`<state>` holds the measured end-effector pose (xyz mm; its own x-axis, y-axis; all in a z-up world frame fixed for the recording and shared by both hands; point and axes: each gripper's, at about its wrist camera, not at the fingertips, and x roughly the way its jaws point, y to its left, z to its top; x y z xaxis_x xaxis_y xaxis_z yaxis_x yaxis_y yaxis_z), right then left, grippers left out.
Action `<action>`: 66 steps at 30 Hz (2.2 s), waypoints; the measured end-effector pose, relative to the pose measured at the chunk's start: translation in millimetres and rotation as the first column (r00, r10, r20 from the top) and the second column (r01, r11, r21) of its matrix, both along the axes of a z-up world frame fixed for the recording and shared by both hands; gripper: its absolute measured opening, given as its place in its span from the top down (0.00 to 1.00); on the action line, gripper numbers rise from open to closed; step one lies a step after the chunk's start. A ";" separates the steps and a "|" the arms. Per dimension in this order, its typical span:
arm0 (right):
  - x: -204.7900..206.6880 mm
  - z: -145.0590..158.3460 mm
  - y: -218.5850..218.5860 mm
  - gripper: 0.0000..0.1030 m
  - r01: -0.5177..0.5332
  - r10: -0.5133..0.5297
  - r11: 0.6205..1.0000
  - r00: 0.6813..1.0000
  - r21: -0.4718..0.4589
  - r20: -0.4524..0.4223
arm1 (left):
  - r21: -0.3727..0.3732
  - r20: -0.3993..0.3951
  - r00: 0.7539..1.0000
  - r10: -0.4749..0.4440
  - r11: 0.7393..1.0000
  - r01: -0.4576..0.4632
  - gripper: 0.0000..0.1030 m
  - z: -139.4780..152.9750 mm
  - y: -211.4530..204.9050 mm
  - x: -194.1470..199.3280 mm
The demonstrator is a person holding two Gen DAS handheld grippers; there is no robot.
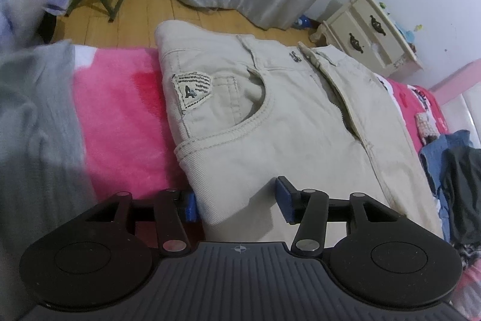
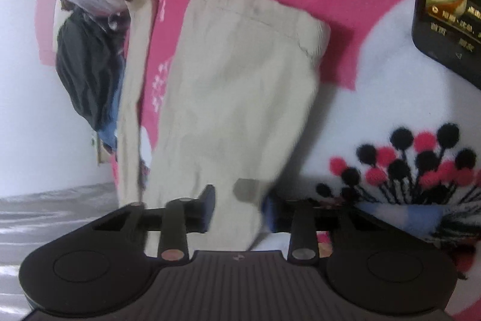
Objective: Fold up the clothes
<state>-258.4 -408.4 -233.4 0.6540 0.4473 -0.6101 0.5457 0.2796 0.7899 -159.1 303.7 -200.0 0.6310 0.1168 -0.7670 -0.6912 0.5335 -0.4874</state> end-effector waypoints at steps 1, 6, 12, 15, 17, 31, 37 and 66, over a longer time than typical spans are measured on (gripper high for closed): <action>0.0 3.2 -0.5 0.90 -0.003 0.003 1.000 1.000 -0.016 0.015 | 0.002 0.005 1.000 0.004 1.000 -0.004 0.64 1.1 -0.2 -1.0; 8.0 28.8 1.9 0.97 -0.049 0.062 0.991 0.993 -0.123 0.104 | -0.027 0.051 0.998 0.038 0.999 -0.036 0.90 8.3 2.6 -5.3; 47.0 73.0 9.5 0.97 -0.126 0.175 0.952 0.972 -0.280 0.157 | -0.081 0.162 0.985 0.060 0.996 -0.048 0.94 30.3 7.2 -1.8; 71.4 100.2 14.6 0.97 -0.110 0.179 0.937 0.966 -0.333 0.185 | -0.028 0.215 0.976 0.017 1.000 -0.011 0.94 50.7 0.8 9.8; 87.3 119.6 15.7 0.98 -0.101 0.192 0.925 0.956 -0.366 0.221 | 0.002 0.236 0.972 -0.011 1.000 0.011 0.94 62.6 -3.1 24.2; 227.0 198.9 7.0 0.98 -0.151 0.321 0.844 0.911 -0.514 0.259 | 0.114 0.266 0.962 -0.059 0.993 0.030 0.94 92.6 -28.9 157.5; 276.8 184.6 3.1 0.98 -0.139 0.303 0.850 0.918 -0.508 0.255 | 0.113 0.220 0.974 -0.057 0.993 0.033 0.94 80.2 -34.2 206.9; 461.3 76.3 -30.5 0.52 -0.188 0.283 0.838 0.953 -0.513 0.113 | -0.107 0.061 0.988 -0.143 0.983 0.148 0.54 26.9 4.5 334.7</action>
